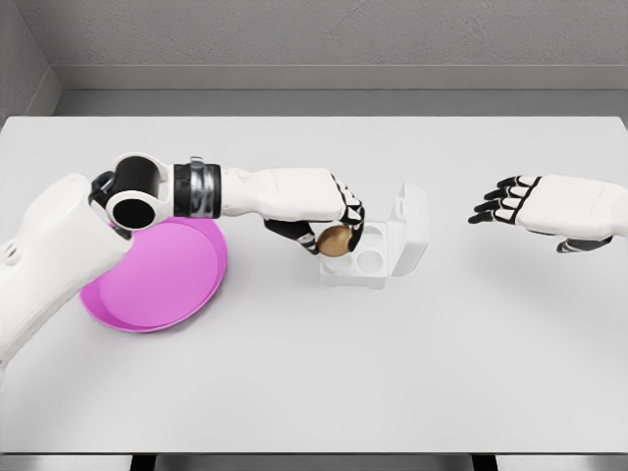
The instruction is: Pack egg into the box and close the box lid
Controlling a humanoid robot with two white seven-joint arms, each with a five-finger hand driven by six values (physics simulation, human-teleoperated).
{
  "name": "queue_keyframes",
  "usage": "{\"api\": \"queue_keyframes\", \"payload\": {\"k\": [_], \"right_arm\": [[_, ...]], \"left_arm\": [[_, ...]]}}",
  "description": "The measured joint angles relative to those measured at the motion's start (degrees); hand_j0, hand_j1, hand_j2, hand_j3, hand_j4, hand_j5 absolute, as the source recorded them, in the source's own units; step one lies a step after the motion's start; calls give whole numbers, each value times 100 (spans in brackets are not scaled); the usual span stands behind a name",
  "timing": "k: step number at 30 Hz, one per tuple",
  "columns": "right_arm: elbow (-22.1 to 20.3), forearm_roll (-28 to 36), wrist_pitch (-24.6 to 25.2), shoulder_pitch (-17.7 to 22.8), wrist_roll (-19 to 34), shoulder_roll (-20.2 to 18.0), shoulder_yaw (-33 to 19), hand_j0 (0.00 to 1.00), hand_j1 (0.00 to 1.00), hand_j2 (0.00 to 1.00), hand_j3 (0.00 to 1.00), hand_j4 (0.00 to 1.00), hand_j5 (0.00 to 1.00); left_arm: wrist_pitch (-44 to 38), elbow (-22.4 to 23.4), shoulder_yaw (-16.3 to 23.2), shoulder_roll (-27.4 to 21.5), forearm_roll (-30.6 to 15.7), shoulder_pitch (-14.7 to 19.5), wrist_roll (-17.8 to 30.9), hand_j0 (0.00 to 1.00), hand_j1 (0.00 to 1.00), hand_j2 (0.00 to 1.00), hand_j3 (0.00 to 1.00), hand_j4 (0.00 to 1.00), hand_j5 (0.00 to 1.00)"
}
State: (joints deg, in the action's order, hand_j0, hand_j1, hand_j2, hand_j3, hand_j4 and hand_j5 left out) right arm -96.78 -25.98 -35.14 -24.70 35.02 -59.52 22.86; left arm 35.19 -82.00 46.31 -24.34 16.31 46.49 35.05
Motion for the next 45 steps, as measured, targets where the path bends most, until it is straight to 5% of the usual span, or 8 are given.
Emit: {"api": "queue_keyframes", "payload": {"k": [18,22,27,37,39,45], "right_arm": [[-3,3,0,18,0,0,0,100,100,100,100,100,100],[-3,1,0,18,0,0,0,100,100,100,100,100,100],[-3,0,0,18,0,0,0,100,100,100,100,100,100],[-1,0,0,26,0,0,0,100,100,100,100,100,100],[0,0,0,26,0,0,0,100,100,100,100,100,100],[0,0,0,26,0,-1,-1,100,100,100,100,100,100]], "left_arm": [[-1,687,181,467,338,70,-1,48,48,48,48,48,48],[-2,775,182,499,361,70,-2,54,54,54,54,54,54],[-2,811,183,513,368,70,-2,73,73,73,73,73,73],[-3,819,181,494,354,70,-2,87,87,87,87,87,87],[-3,819,178,484,345,70,-2,100,100,100,100,100,100],[-4,691,162,268,102,211,-2,100,100,100,100,100,100]]}}
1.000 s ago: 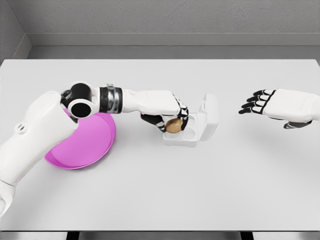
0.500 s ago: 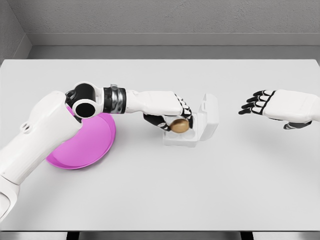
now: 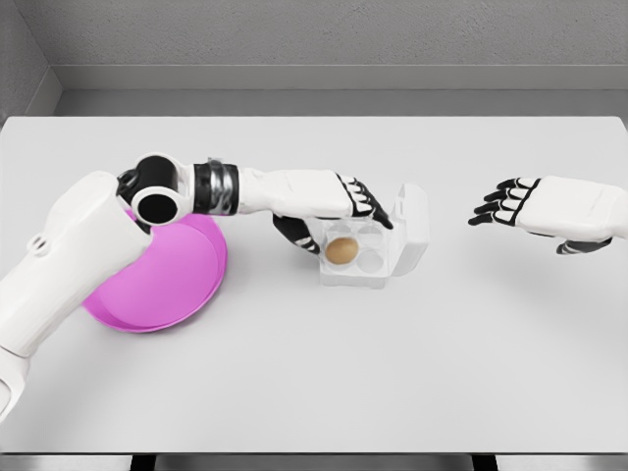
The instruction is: Pack egg into the box and close the box lid
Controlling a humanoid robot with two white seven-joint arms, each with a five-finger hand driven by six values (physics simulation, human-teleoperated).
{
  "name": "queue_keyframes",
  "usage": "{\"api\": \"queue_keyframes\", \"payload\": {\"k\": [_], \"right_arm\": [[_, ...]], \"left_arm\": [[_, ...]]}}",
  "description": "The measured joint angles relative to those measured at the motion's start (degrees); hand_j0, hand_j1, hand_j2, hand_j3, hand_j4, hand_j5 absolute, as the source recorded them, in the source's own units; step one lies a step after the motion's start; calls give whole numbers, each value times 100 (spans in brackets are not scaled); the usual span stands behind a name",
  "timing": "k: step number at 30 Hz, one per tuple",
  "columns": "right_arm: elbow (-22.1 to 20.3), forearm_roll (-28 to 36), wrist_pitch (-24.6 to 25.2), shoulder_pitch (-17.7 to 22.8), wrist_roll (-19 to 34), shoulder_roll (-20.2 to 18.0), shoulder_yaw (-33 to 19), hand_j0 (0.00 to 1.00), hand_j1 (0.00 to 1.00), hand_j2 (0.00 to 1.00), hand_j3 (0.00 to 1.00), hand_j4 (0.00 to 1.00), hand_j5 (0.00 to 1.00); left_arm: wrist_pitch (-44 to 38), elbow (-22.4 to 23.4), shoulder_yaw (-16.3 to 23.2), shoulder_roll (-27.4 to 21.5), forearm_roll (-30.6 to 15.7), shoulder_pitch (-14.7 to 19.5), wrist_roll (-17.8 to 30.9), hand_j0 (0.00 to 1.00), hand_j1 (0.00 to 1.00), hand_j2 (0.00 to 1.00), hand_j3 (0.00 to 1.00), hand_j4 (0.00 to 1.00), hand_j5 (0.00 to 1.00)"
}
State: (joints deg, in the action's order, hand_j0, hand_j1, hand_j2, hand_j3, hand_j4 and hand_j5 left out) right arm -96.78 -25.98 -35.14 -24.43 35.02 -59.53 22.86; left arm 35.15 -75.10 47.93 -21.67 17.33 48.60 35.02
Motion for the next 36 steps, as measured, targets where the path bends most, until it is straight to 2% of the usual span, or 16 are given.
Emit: {"api": "queue_keyframes", "payload": {"k": [3,5,10,12,16,21,36], "right_arm": [[0,0,0,9,0,-5,-10,100,100,100,100,100,100],[4,0,0,0,0,-6,-16,100,100,100,100,100,100],[15,-1,0,35,0,11,-16,100,100,100,100,100,100],[17,-5,-1,88,0,23,-4,100,100,100,100,100,100],[14,-35,0,79,0,103,54,100,100,100,100,100,100],[16,-393,0,0,0,444,111,100,100,100,100,100,100],[-50,-491,0,-9,0,717,261,100,100,100,100,100,100]], "left_arm": [[0,-342,-35,-615,-602,114,-5,100,100,100,100,100,100],[2,-431,-184,-1010,-971,62,-7,100,100,100,100,100,100],[1,79,-496,-1607,-1289,-105,-10,100,100,100,100,100,100],[3,221,-558,-1706,-1321,-255,-10,100,100,100,100,100,100],[1,368,-619,-1833,-1353,-246,-10,100,100,100,100,100,100],[1,424,-689,-1901,-1363,-246,-11,100,100,100,100,100,100],[1,713,-858,-1916,-1366,-246,-11,100,100,100,100,100,100]]}}
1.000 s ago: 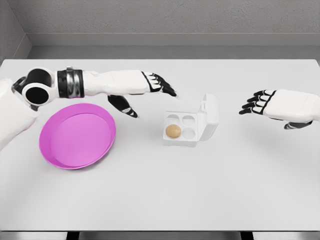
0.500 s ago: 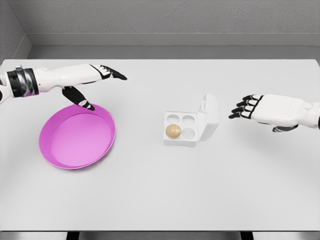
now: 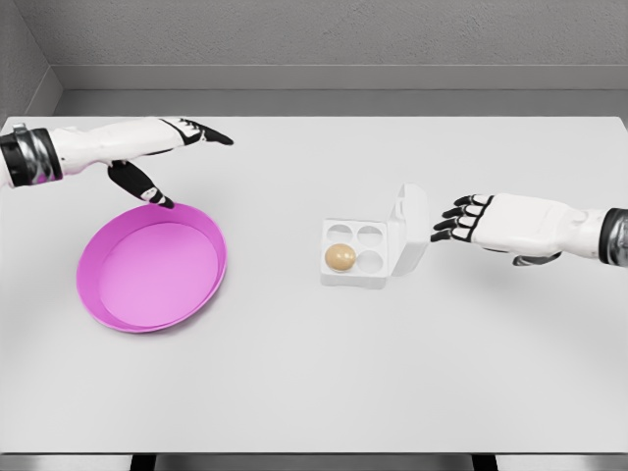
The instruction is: Pack egg into the box and close the box lid
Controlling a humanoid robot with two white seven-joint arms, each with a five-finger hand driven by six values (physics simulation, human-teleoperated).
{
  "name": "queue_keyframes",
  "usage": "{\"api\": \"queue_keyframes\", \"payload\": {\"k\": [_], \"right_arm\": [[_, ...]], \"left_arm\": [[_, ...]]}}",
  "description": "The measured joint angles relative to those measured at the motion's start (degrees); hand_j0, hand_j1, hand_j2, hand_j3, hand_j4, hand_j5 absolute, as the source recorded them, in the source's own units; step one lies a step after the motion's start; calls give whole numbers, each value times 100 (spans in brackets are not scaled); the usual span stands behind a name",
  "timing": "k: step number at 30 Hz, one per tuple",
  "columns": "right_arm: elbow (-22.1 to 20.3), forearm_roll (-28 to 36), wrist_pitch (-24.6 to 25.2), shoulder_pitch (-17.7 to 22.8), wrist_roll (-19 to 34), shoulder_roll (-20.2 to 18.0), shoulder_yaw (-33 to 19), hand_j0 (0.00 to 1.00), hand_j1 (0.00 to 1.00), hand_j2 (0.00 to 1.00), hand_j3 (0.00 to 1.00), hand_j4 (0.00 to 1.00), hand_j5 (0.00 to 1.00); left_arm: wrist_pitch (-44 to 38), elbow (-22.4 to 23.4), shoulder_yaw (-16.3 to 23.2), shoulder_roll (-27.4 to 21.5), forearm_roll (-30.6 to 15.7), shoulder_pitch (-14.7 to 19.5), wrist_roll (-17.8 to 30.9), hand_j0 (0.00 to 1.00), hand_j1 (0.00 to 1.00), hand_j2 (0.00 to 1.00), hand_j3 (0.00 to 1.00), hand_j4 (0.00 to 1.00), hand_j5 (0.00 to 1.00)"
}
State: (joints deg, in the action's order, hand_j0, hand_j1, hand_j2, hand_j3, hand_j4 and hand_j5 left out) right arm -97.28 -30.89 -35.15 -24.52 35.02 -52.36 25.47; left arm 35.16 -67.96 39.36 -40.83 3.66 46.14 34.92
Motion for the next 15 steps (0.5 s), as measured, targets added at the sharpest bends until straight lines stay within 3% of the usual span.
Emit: {"api": "queue_keyframes", "payload": {"k": [15], "right_arm": [[-325,228,0,-167,0,31,1,100,100,100,100,100,100]], "left_arm": [[0,267,-139,13,0,-9,0,100,100,100,100,100,100]]}}
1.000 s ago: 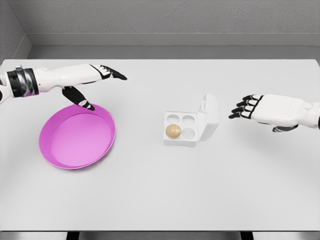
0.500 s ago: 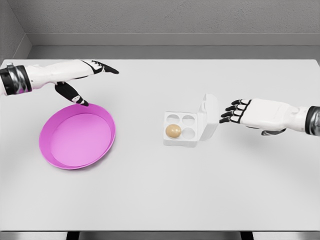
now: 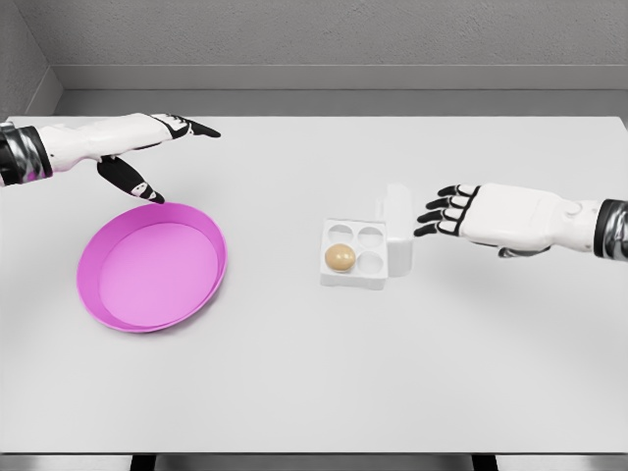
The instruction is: Pack egg into the box and close the box lid
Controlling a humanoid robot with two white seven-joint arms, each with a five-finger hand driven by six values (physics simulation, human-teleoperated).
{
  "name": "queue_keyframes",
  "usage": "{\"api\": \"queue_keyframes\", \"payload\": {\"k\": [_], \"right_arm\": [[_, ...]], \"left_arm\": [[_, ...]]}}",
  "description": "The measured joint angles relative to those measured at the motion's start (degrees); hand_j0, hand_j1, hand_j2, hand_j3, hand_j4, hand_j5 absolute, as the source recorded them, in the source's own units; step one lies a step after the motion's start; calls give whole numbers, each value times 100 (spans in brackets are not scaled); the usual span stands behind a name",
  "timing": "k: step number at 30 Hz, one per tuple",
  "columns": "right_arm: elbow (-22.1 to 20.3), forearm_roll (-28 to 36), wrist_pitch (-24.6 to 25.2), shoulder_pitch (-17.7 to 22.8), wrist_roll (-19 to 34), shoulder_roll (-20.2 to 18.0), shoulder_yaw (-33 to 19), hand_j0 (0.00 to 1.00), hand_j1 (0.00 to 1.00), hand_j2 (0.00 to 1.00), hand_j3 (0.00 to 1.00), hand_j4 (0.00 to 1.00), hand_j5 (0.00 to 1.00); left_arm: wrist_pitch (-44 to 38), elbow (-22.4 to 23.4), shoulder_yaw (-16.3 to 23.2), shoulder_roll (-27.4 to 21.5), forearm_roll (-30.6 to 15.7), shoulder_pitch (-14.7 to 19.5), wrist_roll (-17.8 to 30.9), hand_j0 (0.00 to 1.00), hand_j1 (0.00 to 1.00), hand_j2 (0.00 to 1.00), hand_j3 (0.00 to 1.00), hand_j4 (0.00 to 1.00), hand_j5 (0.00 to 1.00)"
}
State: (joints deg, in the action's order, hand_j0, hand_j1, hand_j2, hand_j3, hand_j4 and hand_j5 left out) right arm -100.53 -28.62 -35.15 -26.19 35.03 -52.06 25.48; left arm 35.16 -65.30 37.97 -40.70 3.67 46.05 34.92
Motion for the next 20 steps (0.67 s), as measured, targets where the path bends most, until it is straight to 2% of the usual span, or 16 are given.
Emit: {"api": "queue_keyframes", "payload": {"k": [3,5,13,17,20], "right_arm": [[-10,18,1,-70,0,103,56,100,100,100,100,100,100],[-14,27,3,-255,-1,198,207,100,100,100,100,100,100],[1,33,0,-387,0,434,593,100,100,100,100,100,100],[58,95,-3,-308,1,439,306,100,100,100,100,100,100],[375,443,0,-211,0,403,-95,100,100,100,100,100,100]], "left_arm": [[0,1,-1,1,0,0,0,100,100,100,100,100,100],[0,1,0,3,0,0,0,100,100,100,100,100,100],[0,-7,1,-2,1,-70,0,100,100,100,100,100,100],[0,-5,-4,4,1,-79,1,100,100,100,100,100,100],[0,24,-7,41,2,-149,3,100,100,100,100,100,100]]}}
